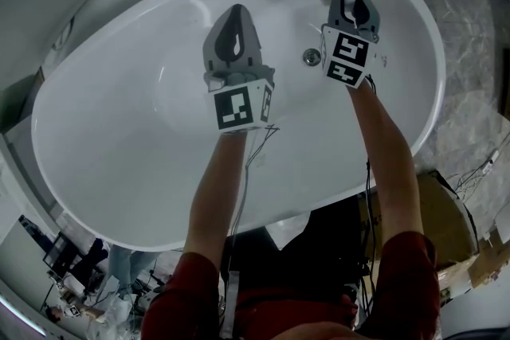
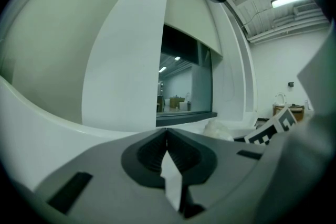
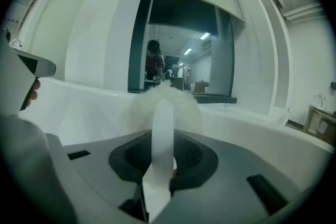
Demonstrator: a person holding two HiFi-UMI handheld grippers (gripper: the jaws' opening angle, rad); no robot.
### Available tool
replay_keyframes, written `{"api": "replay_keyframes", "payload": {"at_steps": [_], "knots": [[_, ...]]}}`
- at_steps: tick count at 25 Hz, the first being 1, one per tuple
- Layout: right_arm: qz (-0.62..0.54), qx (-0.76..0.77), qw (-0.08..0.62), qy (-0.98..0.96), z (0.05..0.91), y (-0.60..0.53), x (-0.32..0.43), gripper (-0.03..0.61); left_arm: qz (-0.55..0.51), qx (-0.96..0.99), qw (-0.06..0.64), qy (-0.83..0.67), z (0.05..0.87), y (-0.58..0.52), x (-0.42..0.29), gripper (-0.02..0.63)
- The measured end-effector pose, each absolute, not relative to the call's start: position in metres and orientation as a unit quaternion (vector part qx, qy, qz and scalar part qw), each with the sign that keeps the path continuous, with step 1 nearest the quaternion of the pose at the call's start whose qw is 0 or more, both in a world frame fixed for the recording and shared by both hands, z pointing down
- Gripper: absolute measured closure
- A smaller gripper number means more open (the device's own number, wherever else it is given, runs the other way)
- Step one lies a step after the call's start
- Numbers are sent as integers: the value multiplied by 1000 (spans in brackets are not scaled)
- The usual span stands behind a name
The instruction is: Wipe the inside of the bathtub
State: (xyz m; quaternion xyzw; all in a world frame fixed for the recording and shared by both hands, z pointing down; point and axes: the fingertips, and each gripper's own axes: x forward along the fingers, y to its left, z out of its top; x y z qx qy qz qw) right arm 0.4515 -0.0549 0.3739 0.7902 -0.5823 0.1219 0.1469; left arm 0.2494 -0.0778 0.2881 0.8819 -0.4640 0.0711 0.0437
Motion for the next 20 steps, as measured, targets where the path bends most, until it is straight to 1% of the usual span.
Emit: {"api": "replay_keyframes", "payload": {"at_steps": [6, 9, 14, 20], "knots": [[130, 772, 165, -600, 371, -47, 451, 486, 72, 876, 36, -475, 271, -65, 246, 597], [142, 771, 160, -600, 353, -48, 439, 486, 66, 875, 42, -478, 249, -66, 236, 598], [153, 779, 141, -591, 307, -63, 401, 486, 51, 882, 39, -466, 202, -82, 204, 598], [153, 753, 143, -624, 278, -7, 349, 486, 63, 888, 49, -454, 183, -19, 184, 598]]}}
